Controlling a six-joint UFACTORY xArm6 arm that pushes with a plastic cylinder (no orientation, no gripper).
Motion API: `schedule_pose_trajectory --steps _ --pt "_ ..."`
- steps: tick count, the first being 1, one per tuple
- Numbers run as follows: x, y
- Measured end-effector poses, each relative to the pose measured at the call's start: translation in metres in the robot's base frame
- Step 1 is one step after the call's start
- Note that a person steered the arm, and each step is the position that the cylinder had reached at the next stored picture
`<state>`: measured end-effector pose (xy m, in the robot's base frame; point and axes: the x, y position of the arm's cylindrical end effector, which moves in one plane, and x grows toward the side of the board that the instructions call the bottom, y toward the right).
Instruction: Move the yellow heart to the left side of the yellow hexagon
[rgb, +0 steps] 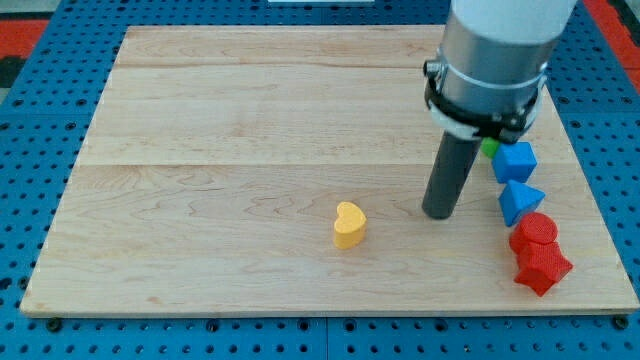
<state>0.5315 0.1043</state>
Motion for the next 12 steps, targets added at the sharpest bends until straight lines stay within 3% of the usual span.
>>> schedule_pose_trajectory --steps 1,2,3,5,6,7,8,11,12 --pt "0.035 -0.065" --pt "-0.034 -0.072" --pt "-0.131 -0.091" --pt "-0.028 -0.082" --pt "-0.07 -0.143" --pt "-0.123 -0.087" --pt "-0.141 -0.053" --pt "-0.145 0.012" --pt "-0.12 0.022"
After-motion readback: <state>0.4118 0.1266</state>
